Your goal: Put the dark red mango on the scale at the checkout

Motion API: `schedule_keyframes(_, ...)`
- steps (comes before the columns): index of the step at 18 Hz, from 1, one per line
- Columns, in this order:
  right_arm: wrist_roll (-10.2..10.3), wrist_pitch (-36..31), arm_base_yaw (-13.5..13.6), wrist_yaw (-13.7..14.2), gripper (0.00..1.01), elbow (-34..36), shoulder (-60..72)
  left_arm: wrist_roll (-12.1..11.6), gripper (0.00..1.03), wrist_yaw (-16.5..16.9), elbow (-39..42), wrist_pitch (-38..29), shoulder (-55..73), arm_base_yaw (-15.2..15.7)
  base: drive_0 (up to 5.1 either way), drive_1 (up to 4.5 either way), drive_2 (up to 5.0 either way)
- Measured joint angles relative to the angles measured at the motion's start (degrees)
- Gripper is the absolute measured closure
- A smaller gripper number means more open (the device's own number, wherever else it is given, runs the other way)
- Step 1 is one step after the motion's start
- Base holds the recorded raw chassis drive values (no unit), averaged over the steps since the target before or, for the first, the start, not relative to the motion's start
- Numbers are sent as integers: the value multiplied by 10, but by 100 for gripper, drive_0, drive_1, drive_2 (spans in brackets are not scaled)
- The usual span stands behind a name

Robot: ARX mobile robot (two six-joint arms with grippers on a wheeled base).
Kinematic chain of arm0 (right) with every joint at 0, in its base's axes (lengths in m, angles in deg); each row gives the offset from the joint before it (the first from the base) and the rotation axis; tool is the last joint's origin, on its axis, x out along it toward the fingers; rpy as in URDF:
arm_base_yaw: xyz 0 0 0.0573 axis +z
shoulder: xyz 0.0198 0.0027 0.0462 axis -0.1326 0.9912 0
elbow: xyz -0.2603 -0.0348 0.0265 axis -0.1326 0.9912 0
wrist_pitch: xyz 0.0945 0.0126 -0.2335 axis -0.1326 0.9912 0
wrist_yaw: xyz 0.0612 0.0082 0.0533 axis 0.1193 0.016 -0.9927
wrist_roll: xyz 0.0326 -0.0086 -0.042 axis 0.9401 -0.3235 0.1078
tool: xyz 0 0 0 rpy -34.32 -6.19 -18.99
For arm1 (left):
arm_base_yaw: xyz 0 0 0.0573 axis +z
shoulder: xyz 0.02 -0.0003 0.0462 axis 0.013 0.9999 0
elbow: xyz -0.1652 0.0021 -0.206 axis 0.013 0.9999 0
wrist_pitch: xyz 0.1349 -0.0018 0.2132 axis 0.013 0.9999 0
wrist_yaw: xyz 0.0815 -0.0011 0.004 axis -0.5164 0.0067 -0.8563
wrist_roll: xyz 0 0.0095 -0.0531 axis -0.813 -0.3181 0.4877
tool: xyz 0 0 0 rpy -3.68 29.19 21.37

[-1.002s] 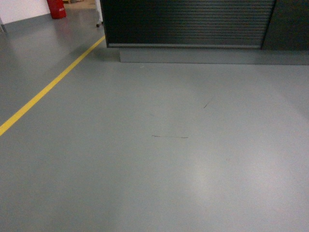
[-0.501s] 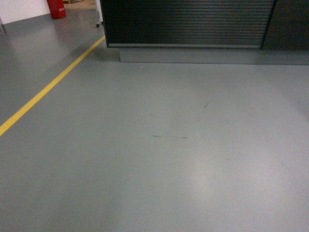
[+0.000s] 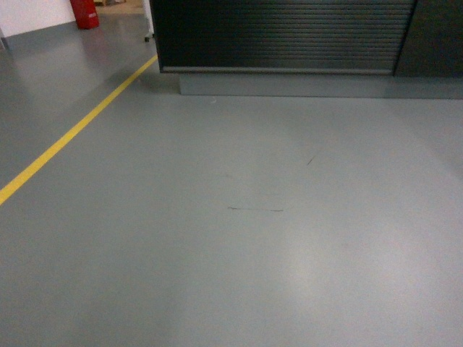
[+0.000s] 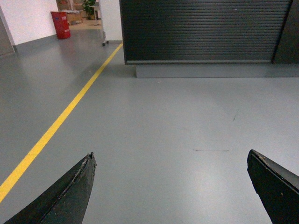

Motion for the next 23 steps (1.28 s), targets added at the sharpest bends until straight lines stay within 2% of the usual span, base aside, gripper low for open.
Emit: schedule_keyframes(23, 0, 0, 0, 0, 3, 0, 0, 0, 5, -2, 0, 0, 0, 0, -4, 426, -434)
